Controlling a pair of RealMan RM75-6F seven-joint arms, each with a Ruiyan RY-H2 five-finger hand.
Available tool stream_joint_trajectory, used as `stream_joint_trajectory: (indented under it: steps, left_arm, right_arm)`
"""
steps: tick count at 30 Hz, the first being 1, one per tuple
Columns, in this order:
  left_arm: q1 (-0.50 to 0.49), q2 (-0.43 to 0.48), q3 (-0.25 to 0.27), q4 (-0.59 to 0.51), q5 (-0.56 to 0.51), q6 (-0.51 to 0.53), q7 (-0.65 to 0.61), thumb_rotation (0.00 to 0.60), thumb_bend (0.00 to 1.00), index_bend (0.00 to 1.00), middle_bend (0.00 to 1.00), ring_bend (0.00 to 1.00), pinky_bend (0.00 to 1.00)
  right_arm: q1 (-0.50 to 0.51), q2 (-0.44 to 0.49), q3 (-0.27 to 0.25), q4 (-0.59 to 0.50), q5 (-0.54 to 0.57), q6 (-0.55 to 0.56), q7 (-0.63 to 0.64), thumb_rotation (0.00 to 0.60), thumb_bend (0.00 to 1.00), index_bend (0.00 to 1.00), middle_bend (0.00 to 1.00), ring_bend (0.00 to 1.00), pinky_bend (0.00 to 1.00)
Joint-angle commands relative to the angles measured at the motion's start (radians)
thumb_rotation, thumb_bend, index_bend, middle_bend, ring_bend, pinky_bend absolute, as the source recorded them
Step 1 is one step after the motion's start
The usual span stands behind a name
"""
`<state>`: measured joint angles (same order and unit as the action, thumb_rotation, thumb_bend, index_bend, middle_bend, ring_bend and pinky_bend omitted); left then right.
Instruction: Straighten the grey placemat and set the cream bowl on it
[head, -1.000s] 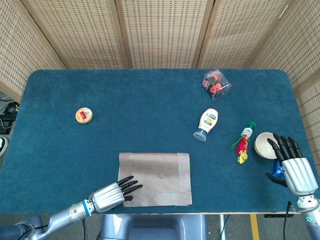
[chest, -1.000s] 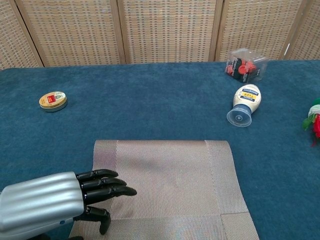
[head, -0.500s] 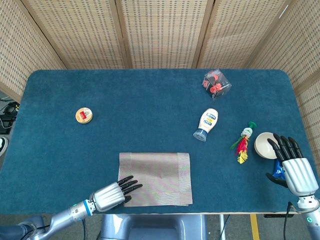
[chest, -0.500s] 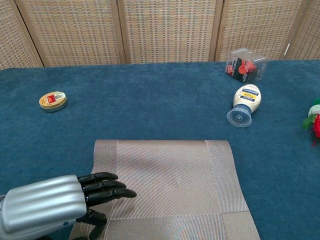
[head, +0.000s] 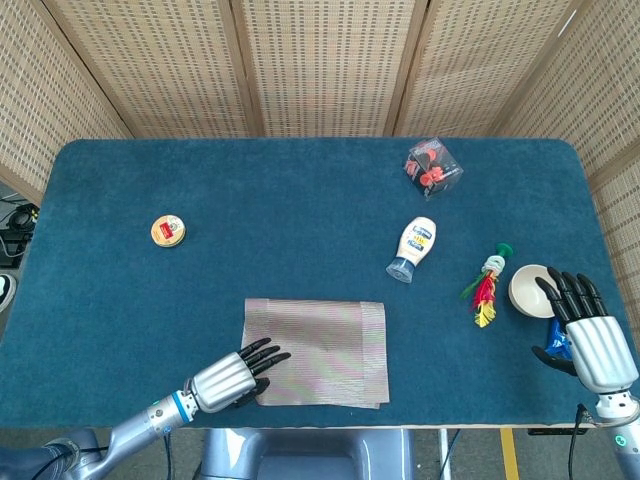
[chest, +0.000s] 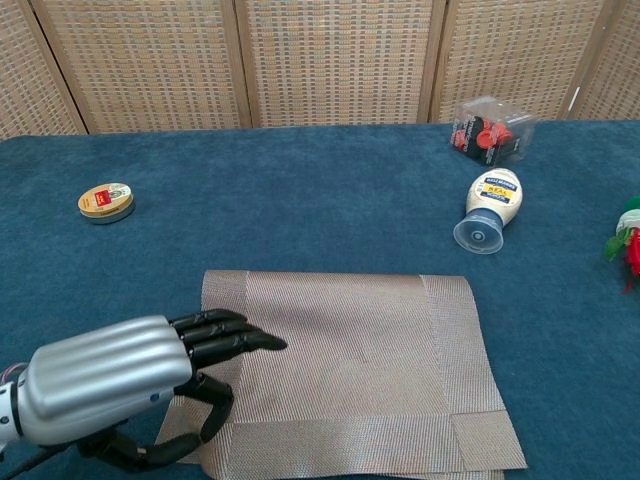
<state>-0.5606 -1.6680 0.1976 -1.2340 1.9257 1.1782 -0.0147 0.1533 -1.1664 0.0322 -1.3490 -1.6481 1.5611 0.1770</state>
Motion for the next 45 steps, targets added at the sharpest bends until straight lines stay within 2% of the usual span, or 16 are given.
stream_joint_trajectory:
  steps: [1,5,10,14,16,18,23,28,36,37,38,39,40,41,42,45]
  left_arm:
    - [-0.019,0.025,-0.064,-0.087,-0.063,-0.014,0.012,0.6,0.69,0.81,0.0,0.0,0.0]
    - [-0.056,0.08,-0.166,-0.245,-0.195,-0.096,0.027,0.6,0.73,0.82,0.0,0.0,0.0]
    - [-0.123,0.163,-0.336,-0.413,-0.418,-0.216,0.092,0.6,0.74,0.82,0.0,0.0,0.0]
    - [-0.159,0.196,-0.438,-0.453,-0.579,-0.263,0.145,0.6,0.74,0.82,0.0,0.0,0.0]
    - [-0.191,0.213,-0.5,-0.439,-0.707,-0.296,0.197,0.6,0.74,0.82,0.0,0.0,0.0]
    - [-0.224,0.223,-0.536,-0.406,-0.834,-0.323,0.255,0.6,0.74,0.82,0.0,0.0,0.0]
    - [-0.276,0.222,-0.566,-0.27,-1.066,-0.357,0.326,0.6,0.75,0.82,0.0,0.0,0.0]
    - [-0.293,0.202,-0.593,-0.129,-1.238,-0.389,0.29,0.6,0.75,0.82,0.0,0.0,0.0]
    - [-0.311,0.18,-0.582,0.049,-1.358,-0.408,0.299,0.6,0.75,0.82,0.0,0.0,0.0]
    - [-0.31,0.181,-0.576,0.064,-1.365,-0.415,0.302,0.6,0.75,0.8,0.0,0.0,0.0]
    - [-0.309,0.182,-0.573,0.07,-1.367,-0.419,0.301,0.6,0.71,0.72,0.0,0.0,0.0]
    - [-0.305,0.186,-0.563,0.082,-1.354,-0.434,0.295,0.6,0.56,0.5,0.0,0.0,0.0]
    - [-0.298,0.19,-0.556,0.087,-1.331,-0.446,0.279,0.6,0.41,0.34,0.0,0.0,0.0]
    - [-0.292,0.194,-0.553,0.087,-1.313,-0.454,0.265,0.6,0.19,0.12,0.0,0.0,0.0]
    - [-0.284,0.201,-0.551,0.081,-1.295,-0.466,0.245,0.6,0.03,0.01,0.0,0.0,0.0]
    - [-0.259,0.229,-0.558,0.048,-1.238,-0.466,0.188,0.6,0.0,0.0,0.0,0.0,0.0]
  right_arm:
    - [0.0,0.001,0.0,-0.001,-0.001,0.001,-0.001,0.6,0.0,0.0,0.0,0.0,0.0]
    - [-0.001,0.001,0.0,-0.003,-0.003,0.002,-0.003,0.6,0.0,0.0,0.0,0.0,0.0]
    - [-0.002,0.002,0.001,-0.003,-0.001,0.002,-0.001,0.6,0.0,0.0,0.0,0.0,0.0]
    - [-0.002,0.003,0.003,-0.002,0.003,0.0,0.002,0.6,0.0,0.0,0.0,0.0,0.0]
    - [-0.001,0.002,0.003,0.0,0.004,-0.001,-0.001,0.6,0.0,0.0,0.0,0.0,0.0]
    - [-0.001,0.0,0.005,0.004,0.005,0.0,-0.012,0.6,0.0,0.0,0.0,0.0,0.0]
    - [-0.003,-0.001,0.005,0.005,0.0,0.007,-0.013,0.6,0.0,0.0,0.0,0.0,0.0]
    - [0.0,-0.006,0.002,0.006,-0.004,0.0,-0.022,0.6,0.0,0.0,0.0,0.0,0.0]
    - [0.005,-0.01,0.006,0.004,0.004,-0.012,-0.033,0.6,0.0,0.0,0.0,0.0,0.0]
    - [0.005,-0.011,0.006,0.003,0.004,-0.012,-0.034,0.6,0.0,0.0,0.0,0.0,0.0]
    - [0.006,-0.011,0.006,0.003,0.004,-0.013,-0.035,0.6,0.0,0.0,0.0,0.0,0.0]
    - [0.007,-0.013,0.006,0.002,0.005,-0.015,-0.038,0.6,0.0,0.0,0.0,0.0,0.0]
    - [0.007,-0.014,0.006,0.002,0.005,-0.018,-0.041,0.6,0.0,0.0,0.0,0.0,0.0]
    - [0.008,-0.014,0.004,0.003,0.005,-0.021,-0.041,0.6,0.0,0.0,0.0,0.0,0.0]
    - [0.008,-0.015,0.003,0.003,0.005,-0.023,-0.042,0.6,0.0,0.0,0.0,0.0,0.0]
    - [0.009,-0.018,0.001,0.007,0.006,-0.03,-0.046,0.6,0.0,0.0,0.0,0.0,0.0]
